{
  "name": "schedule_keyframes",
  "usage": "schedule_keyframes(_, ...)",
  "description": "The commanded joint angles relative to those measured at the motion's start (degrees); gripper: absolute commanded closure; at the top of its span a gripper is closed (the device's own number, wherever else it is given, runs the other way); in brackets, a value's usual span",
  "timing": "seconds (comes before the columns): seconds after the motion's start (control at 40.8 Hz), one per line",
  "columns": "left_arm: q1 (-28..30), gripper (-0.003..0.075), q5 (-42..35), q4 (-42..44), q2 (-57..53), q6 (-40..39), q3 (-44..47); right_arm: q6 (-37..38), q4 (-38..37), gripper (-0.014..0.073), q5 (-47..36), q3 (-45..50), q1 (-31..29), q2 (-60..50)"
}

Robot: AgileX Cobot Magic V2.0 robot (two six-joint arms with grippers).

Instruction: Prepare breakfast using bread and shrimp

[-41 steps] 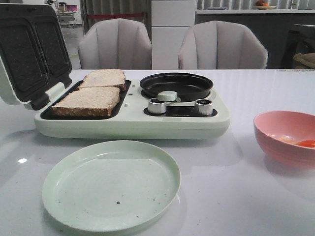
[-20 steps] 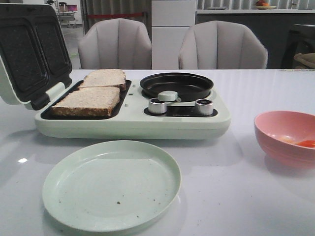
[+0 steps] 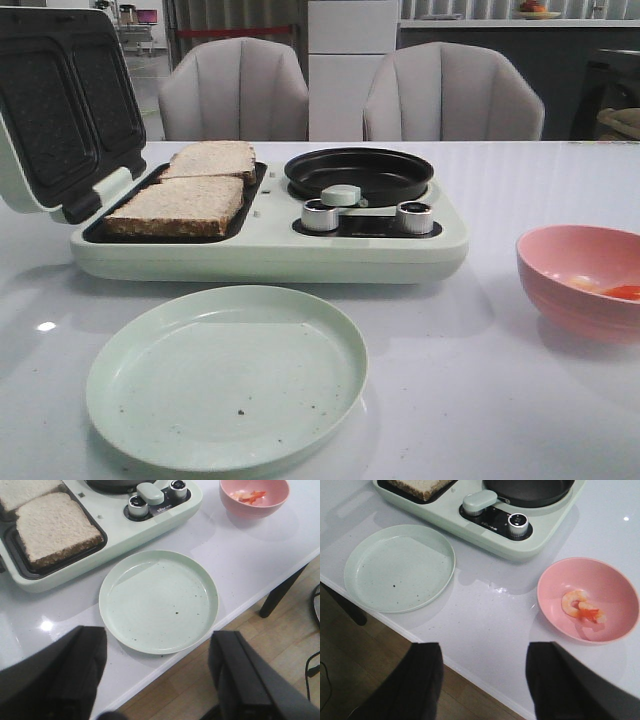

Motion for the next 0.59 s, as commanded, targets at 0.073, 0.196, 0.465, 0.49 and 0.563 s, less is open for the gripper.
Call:
schedule_keyframes(0.073,-0.39,0.0234,-5.42,0.49,0.04,-0.17,-1.42,-0.04,-0.3,0.0111,-3.26,-1.49,0.22,0.1)
schedule_keyframes(0.196,-0.39,0.0234,-6.11,0.69,0.61,-0.17,-2.2,-0.04,-0.3,0.0111,-3.26,-1.49,0.22,0.1)
schedule_keyframes(0.465,-0.39,0.0234,11.86,3.44,12.12,-0.17,-12.37,-0.04,-0.3,0.0111,-3.26,-1.49,0.22,0.1)
schedule_keyframes(0.49,-0.39,0.0235,13.66,3.44,14.31,-0.17,-13.34,-0.04,-0.3,0.0111,-3.26,-1.49,0.22,0.1)
schedule_keyframes(0.563,-0.1,0.0248,17.29,3.4,18.67,-0.3,-15.61,-0.04,-0.3,0.0111,-3.26,-1.49,0.22,0.1)
